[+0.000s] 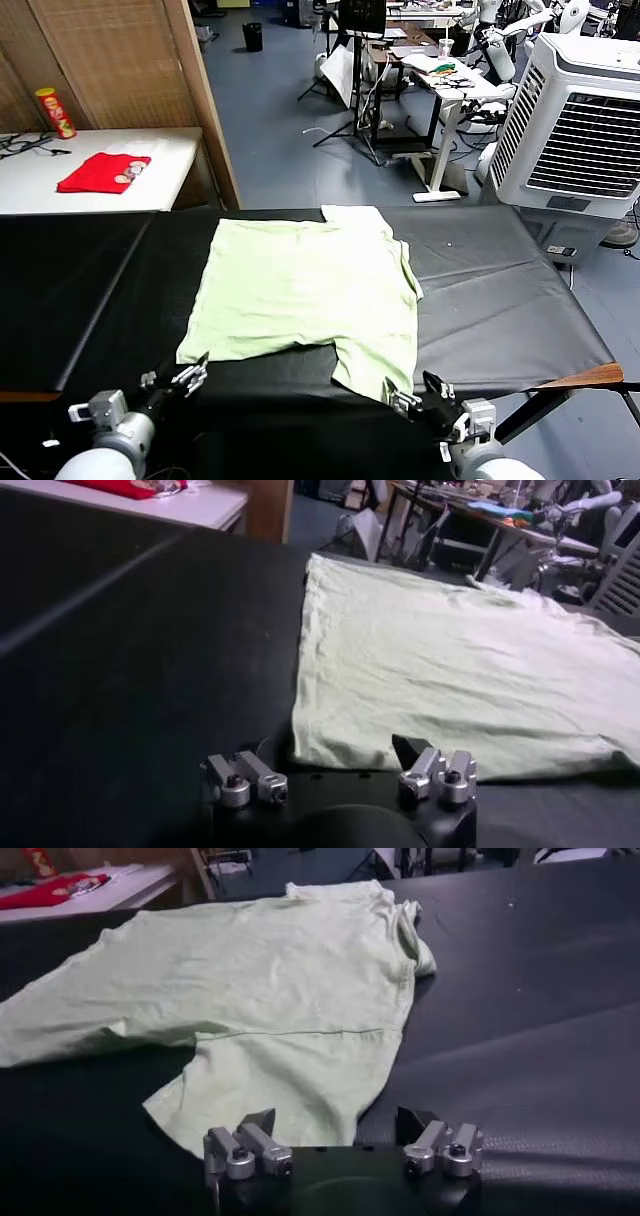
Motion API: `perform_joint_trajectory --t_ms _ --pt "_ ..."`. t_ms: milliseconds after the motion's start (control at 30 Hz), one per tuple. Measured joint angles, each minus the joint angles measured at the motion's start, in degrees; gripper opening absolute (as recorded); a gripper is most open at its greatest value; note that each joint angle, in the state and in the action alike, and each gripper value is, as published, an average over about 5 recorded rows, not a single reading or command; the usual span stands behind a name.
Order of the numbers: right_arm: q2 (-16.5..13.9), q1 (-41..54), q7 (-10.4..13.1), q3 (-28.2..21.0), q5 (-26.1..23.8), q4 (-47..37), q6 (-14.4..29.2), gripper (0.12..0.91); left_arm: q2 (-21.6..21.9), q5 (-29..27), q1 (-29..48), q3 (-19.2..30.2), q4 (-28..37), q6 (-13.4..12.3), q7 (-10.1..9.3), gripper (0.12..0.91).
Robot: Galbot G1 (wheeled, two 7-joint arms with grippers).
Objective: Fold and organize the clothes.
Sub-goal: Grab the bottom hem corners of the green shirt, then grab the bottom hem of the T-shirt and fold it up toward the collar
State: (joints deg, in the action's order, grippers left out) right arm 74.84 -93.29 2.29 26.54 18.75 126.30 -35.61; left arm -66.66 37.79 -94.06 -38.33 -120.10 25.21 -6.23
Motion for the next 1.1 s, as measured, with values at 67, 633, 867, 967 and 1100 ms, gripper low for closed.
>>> perform_joint_trajectory --t_ms 67,633,867,967,1100 --pt "0.09 -0.06 0.03 -0.04 -0.12 -0.09 0.02 0.462 -0.04 -0.04 0.05 0.01 0.15 -0.06 -0.03 0.798" --pt "1.07 -3.89 1.54 1.49 -1.45 4.16 0.03 0.121 -0.6 -1.62 -2.35 -0.31 -0.77 -2.01 -0.42 0.139" --pt "-0.55 -5.02 0.0 4.35 -1.12 7.24 4.17 0.121 0.0 -2.43 -7.68 -2.22 -6.4 -3.11 -0.67 0.128" --pt "-1.55 -2.81 -1.04 4.64 -0.53 5.7 7.46 0.121 -0.43 -2.42 -7.81 -2.71 -7.44 -4.32 -0.74 0.128" --pt "-3.24 2.82 -2.0 3.85 0.18 0.86 11.37 0.121 -1.3 -3.06 -5.18 -2.18 -7.11 -5.74 -0.7 0.128"
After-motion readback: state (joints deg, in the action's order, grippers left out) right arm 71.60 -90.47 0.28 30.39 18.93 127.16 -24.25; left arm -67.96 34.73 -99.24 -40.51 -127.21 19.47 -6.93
